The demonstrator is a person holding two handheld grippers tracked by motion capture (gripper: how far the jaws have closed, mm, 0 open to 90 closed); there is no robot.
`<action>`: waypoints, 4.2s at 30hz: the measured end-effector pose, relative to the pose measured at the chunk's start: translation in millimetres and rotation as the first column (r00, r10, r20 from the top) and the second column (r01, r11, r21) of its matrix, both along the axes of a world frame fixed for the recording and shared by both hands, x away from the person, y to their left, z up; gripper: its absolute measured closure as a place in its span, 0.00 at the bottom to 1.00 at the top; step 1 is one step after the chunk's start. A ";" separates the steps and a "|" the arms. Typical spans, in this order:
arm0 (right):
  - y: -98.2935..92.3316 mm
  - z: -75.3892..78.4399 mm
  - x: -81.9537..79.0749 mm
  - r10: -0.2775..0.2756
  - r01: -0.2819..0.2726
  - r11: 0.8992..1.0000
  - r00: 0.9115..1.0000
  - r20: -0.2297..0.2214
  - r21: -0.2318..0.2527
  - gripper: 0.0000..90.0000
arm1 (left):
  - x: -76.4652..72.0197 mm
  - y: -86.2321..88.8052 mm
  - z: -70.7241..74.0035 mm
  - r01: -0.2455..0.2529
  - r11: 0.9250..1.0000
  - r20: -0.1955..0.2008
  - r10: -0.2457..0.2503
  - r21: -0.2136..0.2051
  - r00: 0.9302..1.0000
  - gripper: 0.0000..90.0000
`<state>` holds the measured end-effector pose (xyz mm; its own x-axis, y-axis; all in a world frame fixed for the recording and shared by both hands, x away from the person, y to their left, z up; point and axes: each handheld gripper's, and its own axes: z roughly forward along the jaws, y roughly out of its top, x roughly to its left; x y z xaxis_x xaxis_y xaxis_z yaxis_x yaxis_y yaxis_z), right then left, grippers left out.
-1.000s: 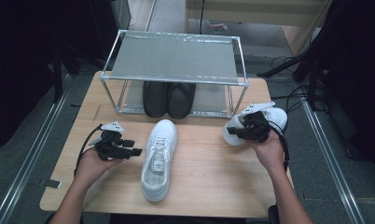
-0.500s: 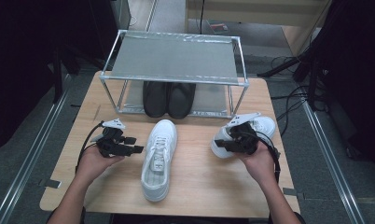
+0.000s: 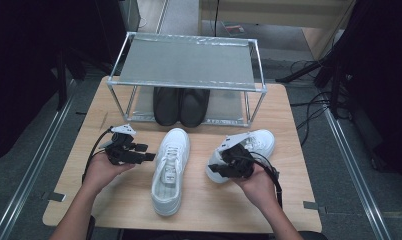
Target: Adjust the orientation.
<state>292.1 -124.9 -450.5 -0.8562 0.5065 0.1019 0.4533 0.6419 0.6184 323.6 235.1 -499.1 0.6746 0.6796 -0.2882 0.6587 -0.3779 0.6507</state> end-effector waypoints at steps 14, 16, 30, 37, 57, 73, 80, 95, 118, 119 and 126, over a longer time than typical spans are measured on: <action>17.1 -32.5 -13.4 0.051 -0.049 0.998 0.997 -0.056 0.043 0.83 | -0.2 -1.0 0.2 0.003 1.000 -0.001 -0.003 -0.003 1.000 0.47; 15.8 -32.3 -14.5 0.068 -0.066 0.997 0.996 -0.050 0.036 0.81 | -0.2 -1.2 0.4 0.004 1.000 0.001 -0.004 0.000 1.000 0.47; -24.8 -1.1 -23.4 0.082 -0.084 0.984 0.996 0.024 0.158 0.73 | 4.2 -1.7 1.6 0.006 1.000 0.021 -0.006 0.009 1.000 0.47; -63.6 5.4 -15.2 -0.061 0.053 0.976 0.998 0.029 0.212 0.84 | 7.5 -1.7 0.8 0.007 1.000 0.032 -0.007 -0.005 0.999 0.47; -147.2 -28.9 33.5 -0.394 0.389 0.904 0.919 -0.013 0.175 1.00 | 7.0 -6.3 -0.5 0.025 1.000 0.023 -0.025 0.005 0.999 0.46; -157.8 -44.2 60.9 -0.452 0.456 0.875 0.890 -0.061 0.162 1.00 | -3.9 1.8 -0.9 0.005 1.000 0.029 -0.005 0.020 1.000 0.46; -151.9 -43.4 66.7 -0.449 0.450 0.880 0.892 -0.047 0.149 1.00 | -9.2 7.1 -0.9 -0.015 1.000 0.033 0.014 0.016 0.999 0.46; -132.5 -44.9 80.7 -0.395 0.398 0.905 0.917 -0.051 0.152 1.00 | -19.0 14.5 -2.1 -0.046 0.999 0.038 0.045 0.011 0.998 0.45; -87.1 -48.6 95.6 -0.274 0.278 0.951 0.960 -0.049 0.132 1.00 | -30.4 20.9 -3.9 -0.070 0.998 0.035 0.069 0.012 0.997 0.45; -85.5 -47.7 95.2 -0.275 0.279 0.952 0.960 -0.048 0.125 1.00 | -30.7 21.2 -4.0 -0.071 0.997 0.036 0.071 0.010 0.997 0.45; -82.8 -26.8 85.7 -0.279 0.283 0.944 0.959 -0.050 0.171 1.00 | -30.4 21.5 -4.3 -0.073 0.997 0.035 0.073 0.006 0.997 0.45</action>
